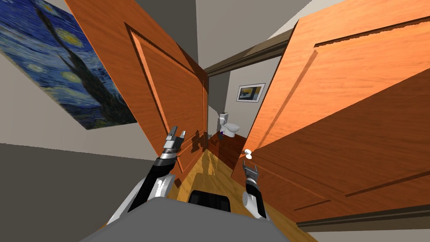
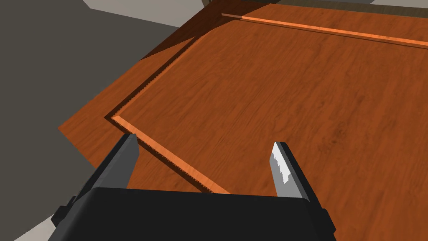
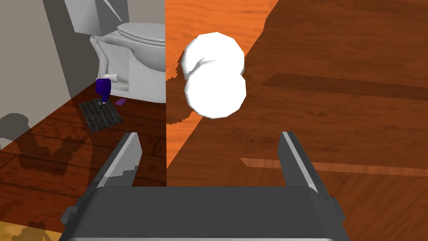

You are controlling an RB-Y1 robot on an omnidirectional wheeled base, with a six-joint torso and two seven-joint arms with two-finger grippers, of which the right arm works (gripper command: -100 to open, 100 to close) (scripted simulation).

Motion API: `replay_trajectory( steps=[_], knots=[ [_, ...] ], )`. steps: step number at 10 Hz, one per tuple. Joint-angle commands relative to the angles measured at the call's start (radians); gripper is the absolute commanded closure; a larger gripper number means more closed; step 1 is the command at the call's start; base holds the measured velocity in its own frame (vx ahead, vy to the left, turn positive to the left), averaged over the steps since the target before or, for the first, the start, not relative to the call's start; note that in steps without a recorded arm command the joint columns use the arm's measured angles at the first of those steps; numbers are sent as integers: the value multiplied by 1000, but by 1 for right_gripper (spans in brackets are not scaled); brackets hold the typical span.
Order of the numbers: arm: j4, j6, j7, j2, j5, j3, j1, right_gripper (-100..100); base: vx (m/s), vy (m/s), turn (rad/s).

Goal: Pull the door open

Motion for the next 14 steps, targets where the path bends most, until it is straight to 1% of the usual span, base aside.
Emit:
replay_trajectory(
  steps=[1,3,4,5,6,8,9,11,12,13,14],
  knots=[
    [-6,4,-46,5,-17,7,-1,-100,-74,-9,26],
    [-9,6,-77,9,-30,13,-2,-100,-55,-3,15],
    [-7,5,-66,8,-26,11,-3,-100,-21,-2,2],
    [4,-2,-97,-18,-32,6,7,-100,110,-3,111],
    [7,-4,-107,-27,-34,4,10,-100,170,-1,101],
    [23,-15,-150,-67,-43,-5,25,-100,202,-23,111],
    [27,-17,-160,-77,-45,-7,28,-100,168,-31,99],
    [40,-26,-195,-110,-52,-14,40,-100,175,-7,77],
    [53,-30,-186,-99,-48,-10,28,-100,75,-11,20],
    [53,-30,-186,-99,-48,-10,28,100,-9,-5,-42],
    [53,-30,-186,-99,-48,-10,28,100,-29,-6,-4]
  ],
)
